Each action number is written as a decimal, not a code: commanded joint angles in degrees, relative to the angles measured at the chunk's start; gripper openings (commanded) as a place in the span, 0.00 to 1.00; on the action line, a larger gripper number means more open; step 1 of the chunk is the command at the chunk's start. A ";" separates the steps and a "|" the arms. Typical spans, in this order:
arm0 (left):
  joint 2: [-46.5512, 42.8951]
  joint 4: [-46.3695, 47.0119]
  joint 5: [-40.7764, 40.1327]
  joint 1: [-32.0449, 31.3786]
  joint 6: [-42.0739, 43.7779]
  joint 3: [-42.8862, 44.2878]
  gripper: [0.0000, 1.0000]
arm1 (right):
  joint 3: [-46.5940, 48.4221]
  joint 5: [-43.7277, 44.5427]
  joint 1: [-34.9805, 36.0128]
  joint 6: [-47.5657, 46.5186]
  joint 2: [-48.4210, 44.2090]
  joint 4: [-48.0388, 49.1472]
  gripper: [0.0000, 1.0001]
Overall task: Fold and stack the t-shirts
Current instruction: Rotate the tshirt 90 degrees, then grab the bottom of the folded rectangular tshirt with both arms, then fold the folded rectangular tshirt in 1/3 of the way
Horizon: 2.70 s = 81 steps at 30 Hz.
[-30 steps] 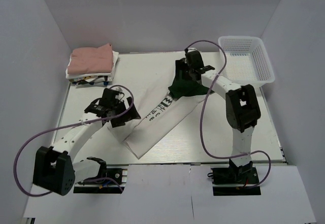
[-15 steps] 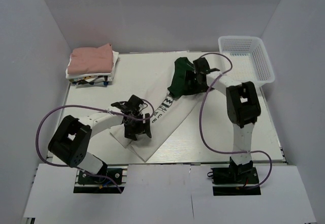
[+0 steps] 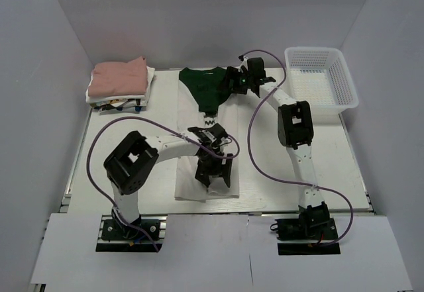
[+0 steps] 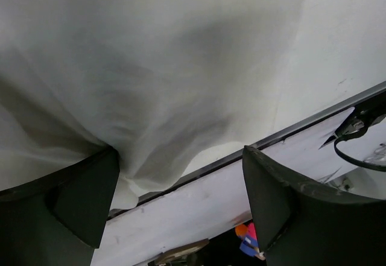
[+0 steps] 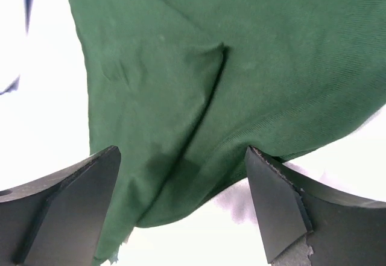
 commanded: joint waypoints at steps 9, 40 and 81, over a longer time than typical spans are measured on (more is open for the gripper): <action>-6.60 -8.93 -23.05 -6.09 -4.52 5.50 1.00 | -0.61 -4.28 -0.67 -3.17 -6.09 3.06 0.90; -43.98 10.05 -27.02 0.67 -18.41 -37.83 0.79 | -89.12 12.42 21.04 5.59 -74.50 -6.34 0.90; -40.38 7.94 -42.30 1.82 -17.27 -18.68 0.00 | -84.21 31.30 27.03 2.44 -80.13 5.42 0.00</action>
